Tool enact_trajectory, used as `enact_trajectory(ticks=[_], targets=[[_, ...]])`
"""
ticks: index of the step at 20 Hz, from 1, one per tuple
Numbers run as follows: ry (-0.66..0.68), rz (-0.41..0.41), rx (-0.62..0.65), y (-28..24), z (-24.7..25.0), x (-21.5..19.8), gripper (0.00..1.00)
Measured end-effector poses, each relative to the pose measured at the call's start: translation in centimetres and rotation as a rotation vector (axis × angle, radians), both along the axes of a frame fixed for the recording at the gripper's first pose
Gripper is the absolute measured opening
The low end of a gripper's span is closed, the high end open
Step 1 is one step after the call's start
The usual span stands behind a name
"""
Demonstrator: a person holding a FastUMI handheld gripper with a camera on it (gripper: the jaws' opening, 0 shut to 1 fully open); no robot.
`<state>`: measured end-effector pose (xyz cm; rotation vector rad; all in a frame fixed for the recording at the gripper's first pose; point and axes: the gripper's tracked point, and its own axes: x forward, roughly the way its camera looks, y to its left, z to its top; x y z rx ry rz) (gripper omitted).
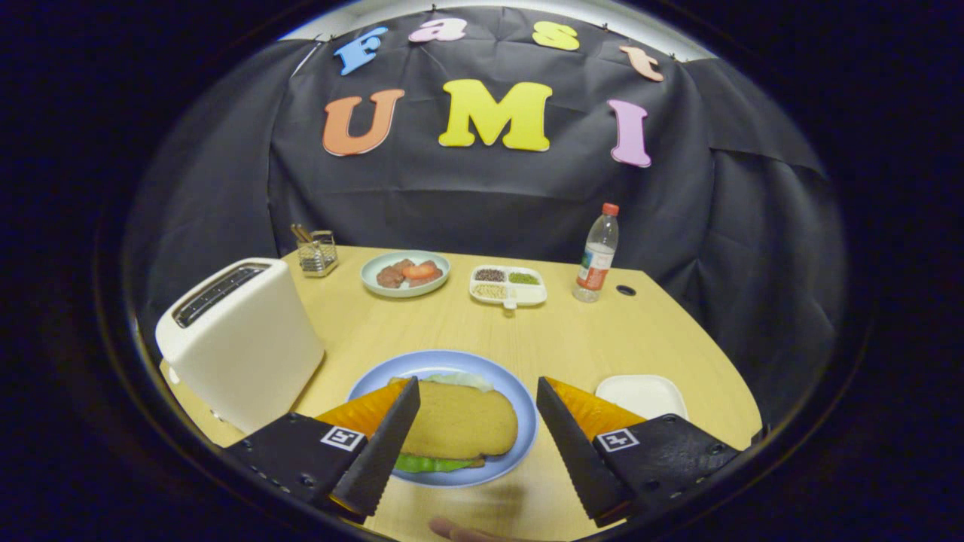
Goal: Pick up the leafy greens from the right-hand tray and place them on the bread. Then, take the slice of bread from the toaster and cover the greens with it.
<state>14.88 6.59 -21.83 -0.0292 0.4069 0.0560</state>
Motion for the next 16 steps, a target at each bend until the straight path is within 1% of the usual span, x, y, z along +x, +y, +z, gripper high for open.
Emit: enact_trajectory(ticks=[5,7,9,11,14,16], targets=[[-0.152,-0.022,0.033,-0.7,6.8,-5.6,0.96],[-0.207,-0.049,0.023,-1.6,9.3,-8.1,0.96],[-0.255,-0.041,0.019,-1.5,11.6,-10.4,0.96],[-0.288,-0.063,0.002,-2.4,13.4,-12.6,0.96],[-0.351,-0.067,0.013,-2.9,16.3,-15.2,0.96],[-0.374,-0.074,0.020,-3.6,17.3,-16.5,0.95]])
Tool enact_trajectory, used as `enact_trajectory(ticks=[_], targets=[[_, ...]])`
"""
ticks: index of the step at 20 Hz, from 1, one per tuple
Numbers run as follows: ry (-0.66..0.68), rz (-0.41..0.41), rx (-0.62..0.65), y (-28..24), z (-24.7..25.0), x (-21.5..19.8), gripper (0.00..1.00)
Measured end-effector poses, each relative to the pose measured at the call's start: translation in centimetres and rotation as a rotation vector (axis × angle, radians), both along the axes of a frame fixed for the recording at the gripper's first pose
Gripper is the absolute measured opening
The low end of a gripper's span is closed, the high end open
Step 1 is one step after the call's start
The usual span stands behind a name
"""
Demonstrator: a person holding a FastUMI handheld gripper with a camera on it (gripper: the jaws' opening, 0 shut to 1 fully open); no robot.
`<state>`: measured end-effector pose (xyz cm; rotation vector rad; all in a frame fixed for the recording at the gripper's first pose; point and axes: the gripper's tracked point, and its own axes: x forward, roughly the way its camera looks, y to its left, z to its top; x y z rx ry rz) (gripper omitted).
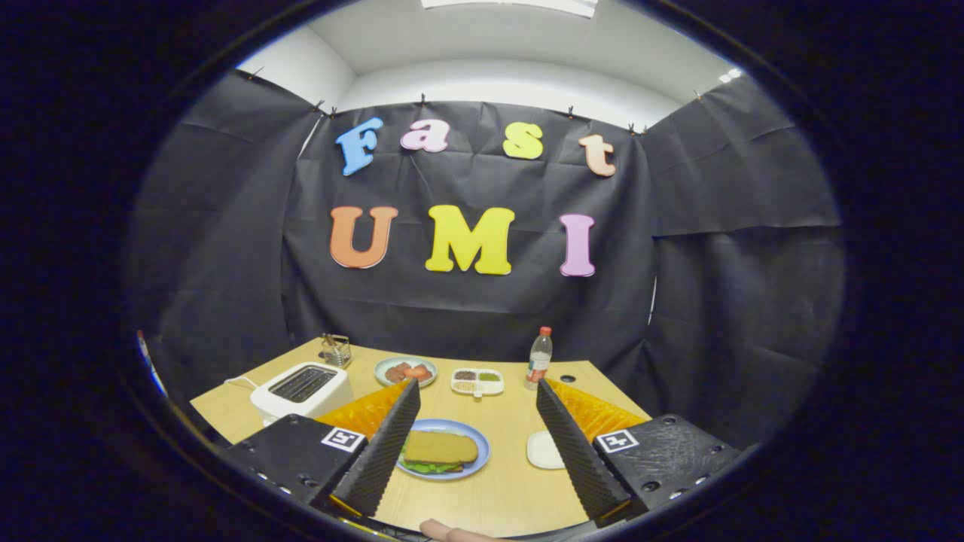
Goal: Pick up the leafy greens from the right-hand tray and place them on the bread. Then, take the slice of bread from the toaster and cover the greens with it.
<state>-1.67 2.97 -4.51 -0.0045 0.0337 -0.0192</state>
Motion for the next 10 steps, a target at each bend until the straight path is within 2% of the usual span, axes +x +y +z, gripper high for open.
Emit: enact_trajectory(ticks=[3,10], targets=[[-0.031,-0.007,0.011,-0.7,1.5,-1.3,0.95],[-0.035,-0.007,0.008,-1.6,0.7,-2.0,0.95]])
